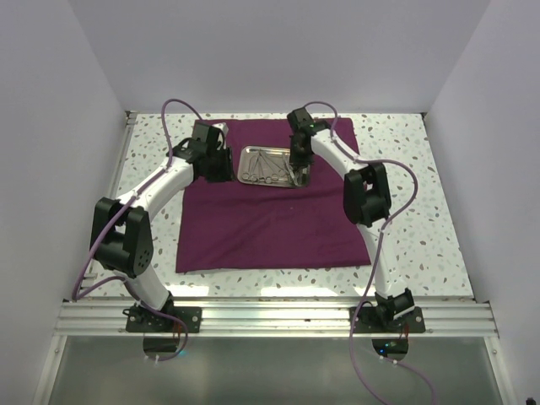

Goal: Open and lay out the surgical kit
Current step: Pick up the medical item from the container.

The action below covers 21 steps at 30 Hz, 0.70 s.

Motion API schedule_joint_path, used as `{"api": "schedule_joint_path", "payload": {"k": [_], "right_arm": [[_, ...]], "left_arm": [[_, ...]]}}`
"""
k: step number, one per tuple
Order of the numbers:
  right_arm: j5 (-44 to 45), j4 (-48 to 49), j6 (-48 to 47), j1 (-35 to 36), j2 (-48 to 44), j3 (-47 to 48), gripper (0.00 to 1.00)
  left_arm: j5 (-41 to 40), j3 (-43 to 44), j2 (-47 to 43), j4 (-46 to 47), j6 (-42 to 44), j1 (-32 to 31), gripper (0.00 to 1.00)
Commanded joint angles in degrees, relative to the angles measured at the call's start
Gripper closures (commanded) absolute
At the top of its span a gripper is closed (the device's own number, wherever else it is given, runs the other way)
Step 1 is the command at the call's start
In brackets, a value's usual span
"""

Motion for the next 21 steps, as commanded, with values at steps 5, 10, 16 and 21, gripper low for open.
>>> {"api": "schedule_joint_path", "payload": {"k": [5, 10, 16, 21], "right_arm": [[1.0, -1.3, -1.1, 0.0, -0.4, -1.0, 1.0], [1.0, -3.3, -1.8, 0.1, -2.4, 2.5, 1.0], [-1.9, -4.2, -0.8, 0.0, -6.8, 5.5, 1.0], [-2.0, -5.4, -0.3, 0.0, -15.0, 0.5, 1.0]], "left_arm": [[-0.5, 1.1, -1.4, 0.3, 1.0, 0.2, 0.6], [-0.4, 1.5, -1.4, 0.3, 1.0, 0.2, 0.6], [-0.4, 2.9, -1.3, 0.7, 1.4, 0.2, 0.61], [-0.1, 3.2, -0.8, 1.3, 2.2, 0.2, 0.59]]}}
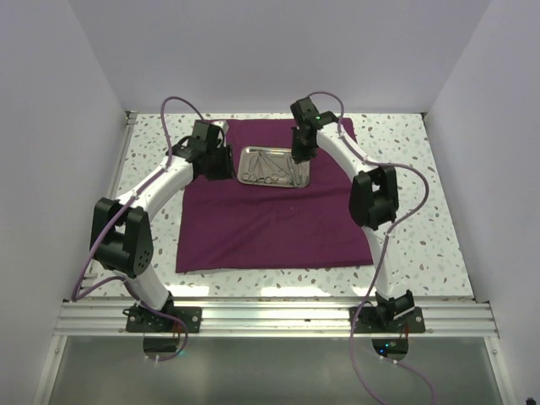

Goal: Open and lay out the surgical kit
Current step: Pick up the medical item from the container, then place the medical item in the surgical kit, then pick up the medical item from the container.

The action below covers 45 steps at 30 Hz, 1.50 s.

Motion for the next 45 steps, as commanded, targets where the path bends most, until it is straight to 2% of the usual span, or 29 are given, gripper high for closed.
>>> {"api": "schedule_joint_path", "payload": {"k": [1, 3, 4, 5, 6, 10, 14, 19, 20, 21, 22, 26, 29, 34, 45], "right_arm": [[-0.7, -0.8, 0.3, 0.0, -13.3, -7.1, 1.0], [-0.9, 0.5, 0.8, 0.1, -18.2, -14.9, 1.0], [-1.1, 1.3, 1.2, 0.0, -24.0, -19.0, 1.0], [-1.4, 3.0, 1.9, 0.2, -26.8, -27.8, 1.0], [-1.9, 3.7, 2.4, 0.2, -30.0, -32.2, 1.0], [-1.9, 6.5, 5.2, 0.7, -45.3, -55.8, 1.0], [-4.6, 10.0, 10.0, 1.5, -53.5, -69.1, 1.0], [-7.7, 17.5, 12.9, 2.4, -55.3, -79.4, 1.0], [-8.2, 18.5, 12.6, 2.3, -53.8, -80.2, 0.92], [-7.9, 18.9, 12.5, 2.3, -53.0, -80.6, 0.8], [-7.3, 18.6, 12.6, 2.4, -52.1, -80.4, 0.59], [-5.3, 14.5, 12.7, 2.4, -51.4, -77.9, 0.39], [-2.8, 10.9, 12.4, 2.3, -56.2, -77.5, 0.34], [-2.3, 6.7, 12.2, 2.4, -59.7, -73.5, 0.34], [0.1, 1.5, 9.2, 2.2, -56.3, -58.1, 0.34]], "left_arm": [[0.1, 2.3, -0.7, 1.8, 2.2, 0.2, 0.56], [0.6, 2.7, -0.1, 2.3, 2.5, 0.1, 0.54], [0.9, 3.0, 0.3, 3.1, 2.6, 0.1, 0.52], [1.6, 3.4, 0.8, 3.3, 2.8, 0.0, 0.46], [1.8, 4.2, 2.1, 3.4, 2.9, 0.1, 0.43], [3.0, 7.3, 6.4, 4.9, 3.0, -0.1, 0.39], [3.2, 13.3, 13.5, 5.4, 3.3, -0.3, 0.4], [3.1, 20.9, 20.9, 4.2, 3.7, -0.3, 0.42], [3.1, 23.4, 23.2, 4.0, 3.6, -0.3, 0.42], [3.1, 24.4, 24.2, 3.7, 3.5, -0.4, 0.42], [3.4, 25.4, 25.3, 3.5, 3.3, -0.4, 0.43], [3.0, 29.3, 29.2, 2.6, 3.4, -1.0, 0.44], [3.0, 31.0, 31.2, 2.7, 3.3, -1.3, 0.45], [2.4, 33.1, 32.7, 2.1, 3.7, -1.9, 0.47], [0.7, 41.2, 39.9, -1.8, 4.9, -3.3, 0.5]]}}
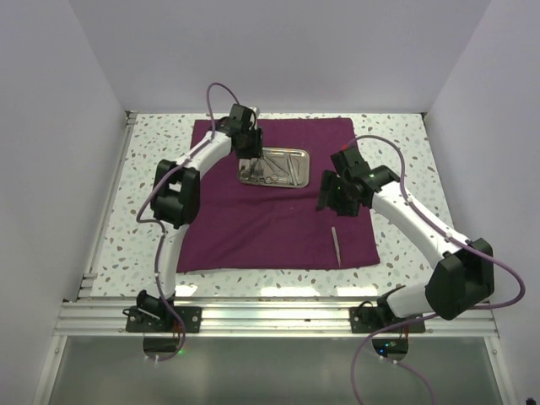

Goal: Open and lay out the surgical kit
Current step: Pick up the medical item from the container.

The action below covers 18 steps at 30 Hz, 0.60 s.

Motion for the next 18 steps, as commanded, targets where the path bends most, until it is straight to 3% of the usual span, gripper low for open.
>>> {"api": "schedule_joint_path", "payload": {"k": [1, 8, 12, 18], "right_arm": [[2.2, -3.1, -1.7, -0.1, 0.6, 4.0, 0.35], [2.8, -3.9, -3.2, -0.9, 1.1, 4.5, 0.39], [2.9, -4.1, -3.8, -1.4, 1.6, 4.9, 0.41], [2.9, -4.4, -4.5, -2.2, 2.1, 5.2, 0.43]], "left_arm": [[-2.1, 3.2, 2.4, -1.9, 2.0, -0.8, 0.5], [-3.7, 3.8, 5.9, -2.4, 2.7, -0.8, 0.54], [-3.0, 5.0, 7.7, -2.8, 2.6, -0.8, 0.68], [-2.1, 7.0, 10.5, -4.4, 2.8, -0.8, 0.81]]}}
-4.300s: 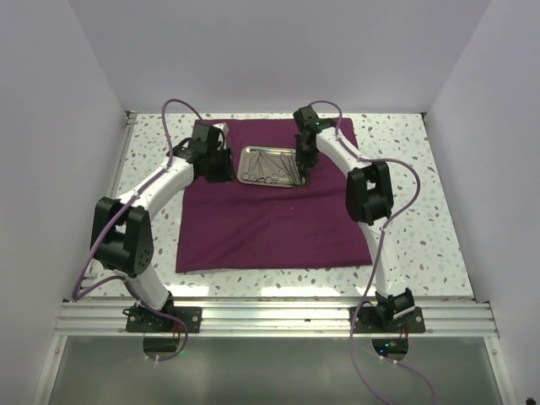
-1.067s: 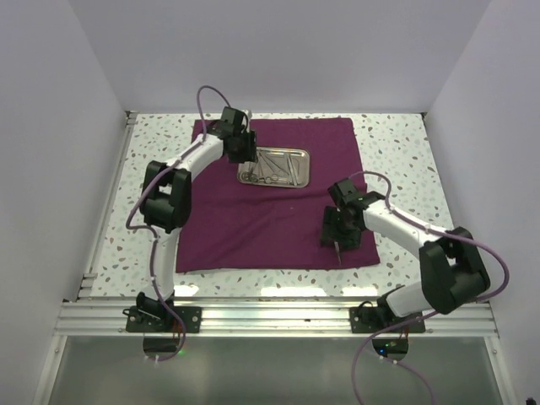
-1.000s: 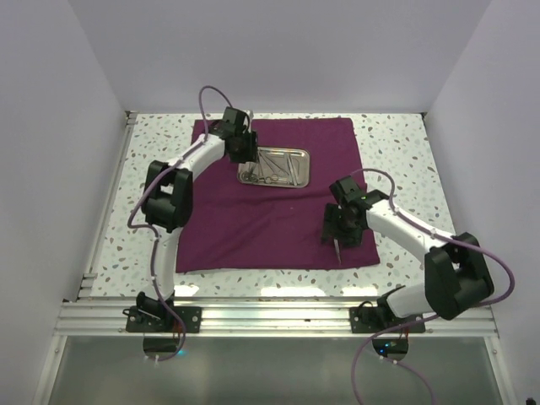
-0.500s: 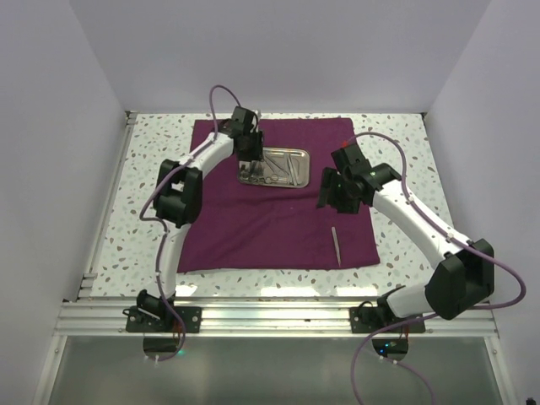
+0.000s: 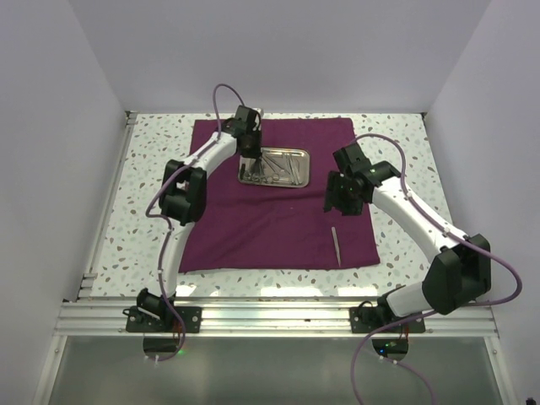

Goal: Open and lay out the surgical kit
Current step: Pick up the medical item from the container.

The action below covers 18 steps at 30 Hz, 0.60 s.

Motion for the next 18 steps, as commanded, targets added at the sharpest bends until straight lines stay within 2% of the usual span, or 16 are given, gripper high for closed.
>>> {"api": "schedule_joint_path", "payload": {"k": [1, 5, 6, 10, 18], "right_arm": [[0.9, -0.6, -1.4, -0.6, 0.2, 2.4, 0.44], [0.4, -0.6, -1.9, -1.0, 0.7, 2.4, 0.46], [0.2, -0.5, -1.9, -1.1, 0.8, 2.4, 0.46], [0.1, -0.4, -2.3, -1.3, 1.5, 2.9, 0.49], [-1.7, 0.5, -2.3, -1.4, 3.5, 4.7, 0.51]], "left_arm": [[0.5, 0.4, 4.0, -4.3, 1.4, -0.1, 0.83], [1.0, 0.3, 4.5, -4.8, 1.8, -0.1, 0.94], [1.1, 0.2, 4.6, -5.0, 1.8, -0.1, 1.0], [2.6, 0.3, 2.8, -4.6, 2.1, -0.1, 1.0], [7.5, 1.3, -8.4, -1.2, -1.1, 1.9, 1.0]]}}
